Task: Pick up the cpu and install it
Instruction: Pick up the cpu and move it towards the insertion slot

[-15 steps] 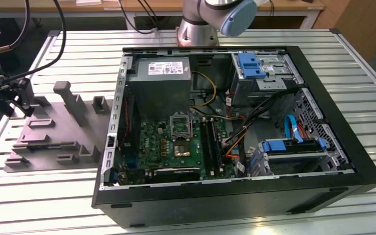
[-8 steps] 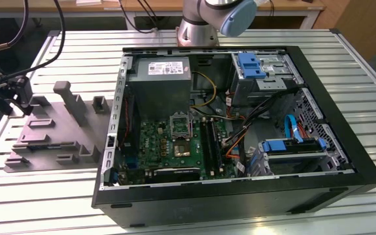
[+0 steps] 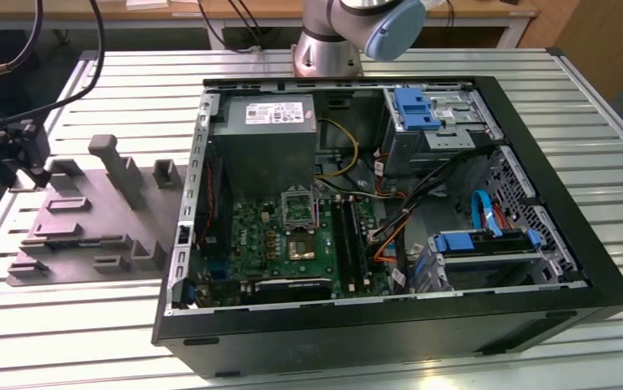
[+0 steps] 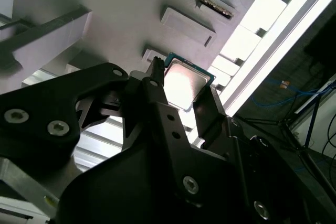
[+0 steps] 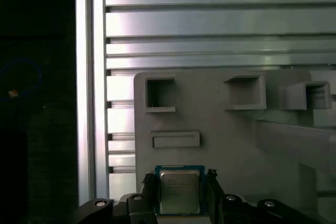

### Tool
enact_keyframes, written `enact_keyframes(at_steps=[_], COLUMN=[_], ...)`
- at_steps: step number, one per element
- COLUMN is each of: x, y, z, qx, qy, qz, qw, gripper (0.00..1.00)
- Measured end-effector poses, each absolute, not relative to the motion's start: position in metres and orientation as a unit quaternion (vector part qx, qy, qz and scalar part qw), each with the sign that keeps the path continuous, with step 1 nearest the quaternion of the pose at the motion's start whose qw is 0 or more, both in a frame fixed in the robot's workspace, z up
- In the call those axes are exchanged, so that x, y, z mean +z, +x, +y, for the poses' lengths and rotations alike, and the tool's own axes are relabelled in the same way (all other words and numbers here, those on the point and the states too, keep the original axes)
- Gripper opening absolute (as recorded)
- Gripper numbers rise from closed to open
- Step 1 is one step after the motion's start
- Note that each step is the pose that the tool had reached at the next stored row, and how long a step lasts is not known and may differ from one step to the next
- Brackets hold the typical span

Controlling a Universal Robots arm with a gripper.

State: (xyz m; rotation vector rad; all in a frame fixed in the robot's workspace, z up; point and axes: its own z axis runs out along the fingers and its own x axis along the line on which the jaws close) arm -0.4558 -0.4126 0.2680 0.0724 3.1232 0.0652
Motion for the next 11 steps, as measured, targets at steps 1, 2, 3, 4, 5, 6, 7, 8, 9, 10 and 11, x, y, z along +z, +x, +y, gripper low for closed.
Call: enact_keyframes(at_steps=[1, 2, 3, 4, 5, 6, 7, 8, 9, 10, 11], x=[0.27, 0.271, 0.272, 0.273, 0.274, 0.275, 0.276, 0.277, 0.278, 0.279, 0.281], y=[-0.456, -0.456, -0.456, -0.456, -0.456, -0.456, -0.456, -0.456, -0.456, -0.456, -0.456], z=[-0.413, -0.413, -0.413, -0.413, -0.413, -0.413, -0.413, -0.413, -0.413, -0.413, -0.413], qx=[0.021, 0.021, 0.021, 0.021, 0.021, 0.021, 0.021, 0.021, 0.021, 0.021, 0.021], qy=[0.023, 0.023, 0.023, 0.023, 0.023, 0.023, 0.023, 0.023, 0.023, 0.023, 0.023], qz=[0.999, 0.999, 0.999, 0.999, 0.999, 0.999, 0.999, 0.999, 0.999, 0.999, 0.999], qw=[0.008, 0.008, 0.008, 0.008, 0.008, 0.008, 0.008, 0.008, 0.008, 0.008, 0.008], gripper=[0.47, 0.47, 0.47, 0.47, 0.47, 0.47, 0.47, 0.47, 0.47, 0.47, 0.47])
